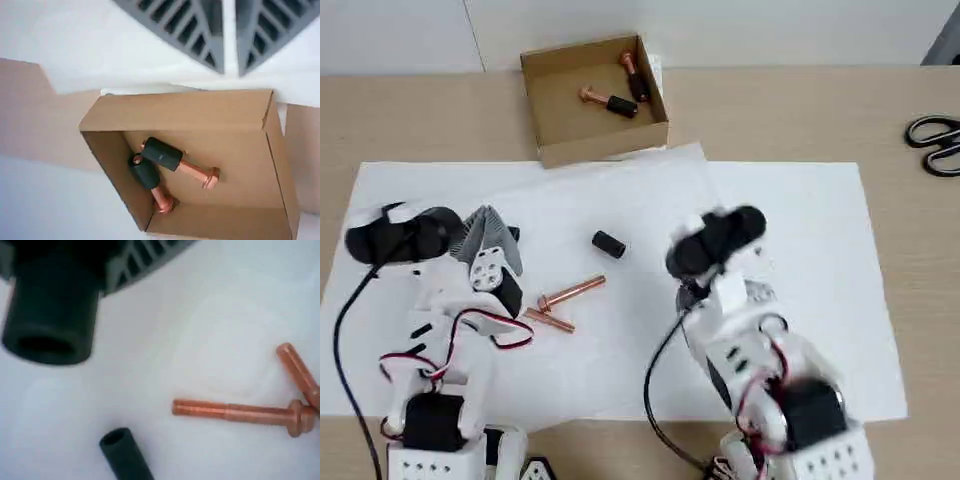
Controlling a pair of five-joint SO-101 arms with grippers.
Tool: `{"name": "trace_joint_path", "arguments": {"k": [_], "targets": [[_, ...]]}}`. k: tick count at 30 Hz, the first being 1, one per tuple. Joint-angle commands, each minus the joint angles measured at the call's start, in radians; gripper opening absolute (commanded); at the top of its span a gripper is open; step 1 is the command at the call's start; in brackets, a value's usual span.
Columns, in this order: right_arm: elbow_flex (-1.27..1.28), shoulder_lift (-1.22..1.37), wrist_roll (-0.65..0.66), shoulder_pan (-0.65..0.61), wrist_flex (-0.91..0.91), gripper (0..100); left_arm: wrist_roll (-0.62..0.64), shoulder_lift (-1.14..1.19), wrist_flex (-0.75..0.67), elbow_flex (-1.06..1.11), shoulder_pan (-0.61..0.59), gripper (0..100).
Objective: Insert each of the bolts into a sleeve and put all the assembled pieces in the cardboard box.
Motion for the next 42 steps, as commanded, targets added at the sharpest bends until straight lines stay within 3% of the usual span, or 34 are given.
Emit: {"name": "trace_joint_path", "arguments": {"k": [1,4,8,12,16,20,26,32,38,42], "targets": [[0.064,-0.275,0.009,0.027,-0.024,0.4,-0.008,-0.011,0.055,-0.084,0.003,1],[0.178,-0.466,0.014,0.059,-0.062,0.4,-0.003,-0.009,0.077,-0.091,0.003,1],[0.18,-0.406,0.014,0.082,-0.094,0.3,0.0,-0.003,0.129,-0.14,-0.005,1],[0.212,-0.427,0.014,0.079,-0.191,0.3,-0.006,0.054,0.272,-0.311,-0.006,1],[0.255,-0.441,0.015,0.079,-0.206,0.3,-0.003,0.264,0.483,-0.556,-0.026,1],[0.255,-0.443,0.015,0.079,-0.206,0.3,0.018,0.493,0.634,-0.788,-0.155,1],[0.255,-0.443,0.015,0.079,-0.206,0.3,0.341,0.7,0.563,-0.908,-0.439,1],[0.258,-0.443,0.015,0.079,-0.205,0.3,0.488,0.891,0.6,-0.909,-0.404,1],[0.258,-0.441,0.015,0.079,-0.205,0.3,0.502,1.073,0.654,-0.912,-0.404,1],[0.258,-0.441,0.015,0.079,-0.205,0.3,0.382,1.197,0.667,-0.914,-0.359,1]]}}
